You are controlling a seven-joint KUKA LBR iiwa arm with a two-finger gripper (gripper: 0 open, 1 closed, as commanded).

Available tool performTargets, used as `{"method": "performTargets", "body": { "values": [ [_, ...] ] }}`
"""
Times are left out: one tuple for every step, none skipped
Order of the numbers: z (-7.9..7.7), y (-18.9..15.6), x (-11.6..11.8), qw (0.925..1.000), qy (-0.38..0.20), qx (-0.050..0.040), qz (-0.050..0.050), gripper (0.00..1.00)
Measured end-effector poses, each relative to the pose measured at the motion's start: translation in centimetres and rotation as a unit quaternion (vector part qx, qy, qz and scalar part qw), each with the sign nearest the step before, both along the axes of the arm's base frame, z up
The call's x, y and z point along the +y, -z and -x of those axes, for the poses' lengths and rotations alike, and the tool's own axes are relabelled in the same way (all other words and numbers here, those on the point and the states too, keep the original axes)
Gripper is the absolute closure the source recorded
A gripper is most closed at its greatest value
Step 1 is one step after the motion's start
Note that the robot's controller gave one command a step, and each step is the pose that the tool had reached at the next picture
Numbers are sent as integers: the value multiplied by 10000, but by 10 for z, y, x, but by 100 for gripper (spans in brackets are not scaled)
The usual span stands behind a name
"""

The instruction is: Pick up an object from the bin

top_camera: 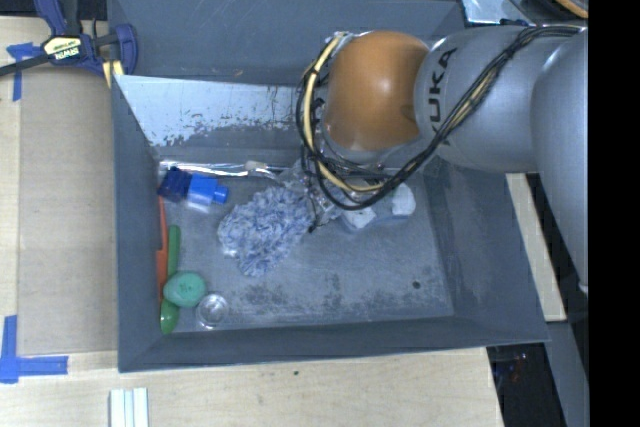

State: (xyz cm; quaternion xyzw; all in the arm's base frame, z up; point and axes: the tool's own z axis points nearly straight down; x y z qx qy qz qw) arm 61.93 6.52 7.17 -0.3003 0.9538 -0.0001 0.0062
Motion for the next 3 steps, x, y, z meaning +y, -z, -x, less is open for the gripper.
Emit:
{"method": "performTargets", "body": {
  "values": [
    [0,0,0,10000,3,1,-1,100],
    [0,-5,0,10000,12,-4,-7,100],
    [0,-13,0,10000,21,-16,-11,100]
  ]
}}
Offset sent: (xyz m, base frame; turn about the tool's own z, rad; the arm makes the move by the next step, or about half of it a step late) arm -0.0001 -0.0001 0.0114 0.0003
